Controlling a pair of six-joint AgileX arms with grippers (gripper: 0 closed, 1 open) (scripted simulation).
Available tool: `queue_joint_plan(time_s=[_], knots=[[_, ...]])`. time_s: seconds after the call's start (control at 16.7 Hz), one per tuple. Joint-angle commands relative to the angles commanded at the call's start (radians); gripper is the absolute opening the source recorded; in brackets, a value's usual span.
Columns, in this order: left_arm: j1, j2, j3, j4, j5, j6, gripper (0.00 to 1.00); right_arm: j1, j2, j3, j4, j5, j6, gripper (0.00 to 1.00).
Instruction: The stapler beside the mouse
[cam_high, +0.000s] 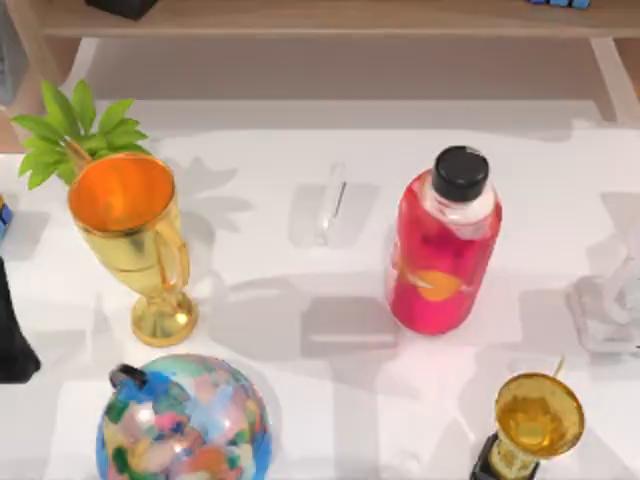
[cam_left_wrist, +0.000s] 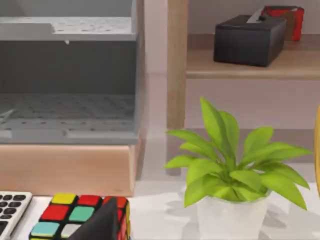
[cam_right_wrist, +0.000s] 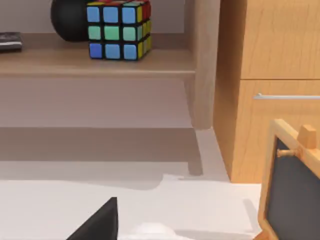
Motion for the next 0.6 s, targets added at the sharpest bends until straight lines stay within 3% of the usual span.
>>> queue_joint_plan(time_s=[0.3,0.6], knots=[[0.000,0.000,0.000,0.000,0.000,0.000,1.00,0.034,0.054,0.050,-0.035,0.007,0.014,1.00],[0.000,0.000,0.000,0.000,0.000,0.000,1.00,0.171,0.359,0.341,-0.198,0.049,0.085,1.00]])
